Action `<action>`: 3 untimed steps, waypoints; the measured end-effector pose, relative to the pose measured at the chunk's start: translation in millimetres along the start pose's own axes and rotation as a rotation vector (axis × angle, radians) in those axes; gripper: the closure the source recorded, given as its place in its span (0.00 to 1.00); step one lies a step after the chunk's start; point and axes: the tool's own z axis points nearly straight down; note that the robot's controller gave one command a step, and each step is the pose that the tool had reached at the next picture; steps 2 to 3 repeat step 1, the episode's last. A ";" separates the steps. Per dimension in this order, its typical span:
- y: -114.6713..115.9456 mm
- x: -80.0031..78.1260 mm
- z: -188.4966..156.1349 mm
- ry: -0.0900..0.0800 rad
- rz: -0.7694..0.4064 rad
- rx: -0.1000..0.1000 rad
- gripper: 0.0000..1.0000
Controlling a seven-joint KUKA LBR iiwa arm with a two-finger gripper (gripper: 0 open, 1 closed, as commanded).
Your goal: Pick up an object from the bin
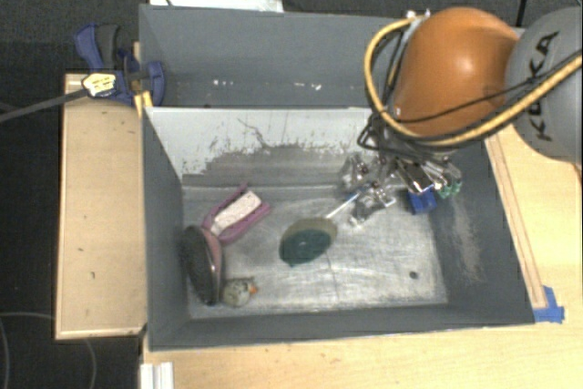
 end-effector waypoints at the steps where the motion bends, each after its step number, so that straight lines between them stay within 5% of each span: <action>1: 1.8 -31.2 -32.5 0.001 -0.304 -0.002 1.00; 3: 1.8 -31.2 -32.5 0.001 -0.304 -0.002 1.00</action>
Offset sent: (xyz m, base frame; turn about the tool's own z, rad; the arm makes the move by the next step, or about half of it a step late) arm 0.0254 0.0148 0.0312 -0.3038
